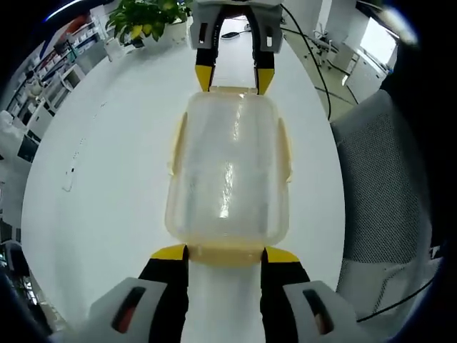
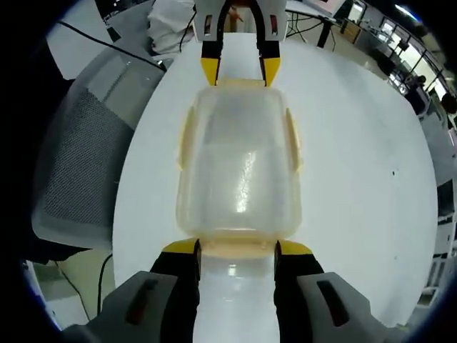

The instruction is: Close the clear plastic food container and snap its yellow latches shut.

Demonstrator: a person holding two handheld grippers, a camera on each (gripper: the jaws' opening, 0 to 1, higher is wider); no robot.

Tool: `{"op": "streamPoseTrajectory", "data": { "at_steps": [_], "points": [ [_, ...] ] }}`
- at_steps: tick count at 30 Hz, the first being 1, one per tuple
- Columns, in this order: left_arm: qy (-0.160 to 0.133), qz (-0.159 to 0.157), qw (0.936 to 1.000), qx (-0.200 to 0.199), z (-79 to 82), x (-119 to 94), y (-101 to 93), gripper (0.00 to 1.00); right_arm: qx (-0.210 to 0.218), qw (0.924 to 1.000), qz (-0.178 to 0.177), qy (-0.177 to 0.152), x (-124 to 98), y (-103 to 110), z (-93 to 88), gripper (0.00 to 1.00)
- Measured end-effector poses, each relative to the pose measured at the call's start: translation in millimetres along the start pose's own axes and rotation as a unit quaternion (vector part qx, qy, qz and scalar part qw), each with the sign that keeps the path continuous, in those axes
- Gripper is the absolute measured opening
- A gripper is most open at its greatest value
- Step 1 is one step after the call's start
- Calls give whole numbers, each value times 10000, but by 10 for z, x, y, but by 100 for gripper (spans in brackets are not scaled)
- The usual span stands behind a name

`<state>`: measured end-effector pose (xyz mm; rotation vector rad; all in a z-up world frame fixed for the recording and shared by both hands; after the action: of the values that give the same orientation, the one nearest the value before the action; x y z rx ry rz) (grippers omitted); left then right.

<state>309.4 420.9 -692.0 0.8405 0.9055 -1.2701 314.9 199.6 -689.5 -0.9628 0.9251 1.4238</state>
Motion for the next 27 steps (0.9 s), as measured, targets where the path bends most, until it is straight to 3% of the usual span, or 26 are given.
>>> {"op": "streamPoseTrajectory", "data": {
  "at_steps": [10,27],
  "points": [
    [-119,-12,9999,70,251,92,16,33,7,10000,-60,79,-121,-3,-239,37],
    [-280,-70,9995,90,517,233,31,33,-14,9998,-108,183,-248,-22,-518,37]
  ]
}}
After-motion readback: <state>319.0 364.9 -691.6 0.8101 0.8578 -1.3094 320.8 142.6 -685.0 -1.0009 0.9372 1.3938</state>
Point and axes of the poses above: the point that each gripper's makers call its tool centre point, and the gripper's own axes: x roughly forward along the fingers, y roughly to its left, z roughly out of its top, the point moved 9 cm from there along -x, roughly backward along the fingers, and after that the axes turned 3 degrees about -y, right-handed, at the moved point
